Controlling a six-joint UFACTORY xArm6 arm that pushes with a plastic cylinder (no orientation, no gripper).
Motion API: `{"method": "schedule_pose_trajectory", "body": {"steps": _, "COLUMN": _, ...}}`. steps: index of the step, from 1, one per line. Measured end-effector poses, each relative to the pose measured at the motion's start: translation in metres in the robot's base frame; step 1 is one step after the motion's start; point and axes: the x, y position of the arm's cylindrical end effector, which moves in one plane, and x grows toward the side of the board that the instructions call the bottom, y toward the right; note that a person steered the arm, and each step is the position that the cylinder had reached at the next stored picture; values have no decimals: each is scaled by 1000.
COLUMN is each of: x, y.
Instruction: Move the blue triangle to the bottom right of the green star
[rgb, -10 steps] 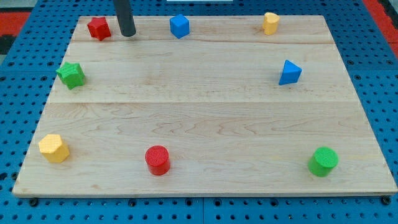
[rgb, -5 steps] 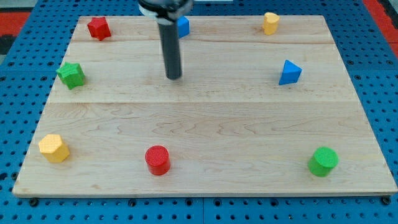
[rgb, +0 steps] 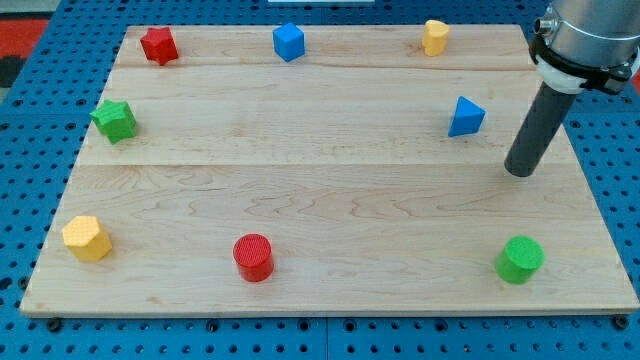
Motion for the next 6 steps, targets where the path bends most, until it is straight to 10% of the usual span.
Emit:
{"method": "schedule_pose_trajectory", "body": {"steps": 2, "x": -51, "y": 36}}
{"method": "schedule_pose_trajectory", "body": {"steps": 6, "x": -77, "y": -79}}
